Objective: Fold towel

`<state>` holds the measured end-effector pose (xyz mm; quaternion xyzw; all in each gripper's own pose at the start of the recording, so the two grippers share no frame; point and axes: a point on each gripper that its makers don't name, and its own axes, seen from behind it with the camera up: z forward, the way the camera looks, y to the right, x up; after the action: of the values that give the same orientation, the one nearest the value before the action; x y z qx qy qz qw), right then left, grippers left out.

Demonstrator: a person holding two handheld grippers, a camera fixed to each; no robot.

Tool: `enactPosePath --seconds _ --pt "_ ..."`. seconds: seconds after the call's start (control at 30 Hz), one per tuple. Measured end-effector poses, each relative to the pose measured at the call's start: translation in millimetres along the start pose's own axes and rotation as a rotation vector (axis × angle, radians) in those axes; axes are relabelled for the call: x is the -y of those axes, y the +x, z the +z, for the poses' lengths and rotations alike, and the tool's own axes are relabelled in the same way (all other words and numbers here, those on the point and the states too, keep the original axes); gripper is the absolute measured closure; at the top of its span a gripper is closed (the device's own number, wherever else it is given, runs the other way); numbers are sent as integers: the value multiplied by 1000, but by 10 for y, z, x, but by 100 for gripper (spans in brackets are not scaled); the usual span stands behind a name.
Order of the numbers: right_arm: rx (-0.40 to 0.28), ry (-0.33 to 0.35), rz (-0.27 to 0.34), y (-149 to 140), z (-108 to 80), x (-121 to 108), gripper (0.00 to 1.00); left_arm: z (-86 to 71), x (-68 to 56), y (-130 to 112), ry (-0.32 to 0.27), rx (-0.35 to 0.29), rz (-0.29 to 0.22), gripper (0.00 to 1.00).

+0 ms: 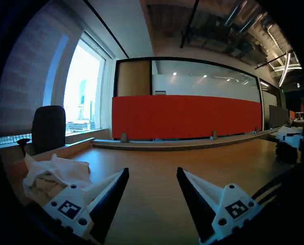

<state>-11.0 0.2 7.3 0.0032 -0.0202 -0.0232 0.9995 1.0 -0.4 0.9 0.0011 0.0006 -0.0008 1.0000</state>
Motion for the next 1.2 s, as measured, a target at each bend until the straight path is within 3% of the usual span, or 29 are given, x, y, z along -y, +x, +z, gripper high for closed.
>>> enactPosePath --seconds 1.2 --pt "-36 16 3 19 -32 3 0 -1 0 -5 0 0 0 14"
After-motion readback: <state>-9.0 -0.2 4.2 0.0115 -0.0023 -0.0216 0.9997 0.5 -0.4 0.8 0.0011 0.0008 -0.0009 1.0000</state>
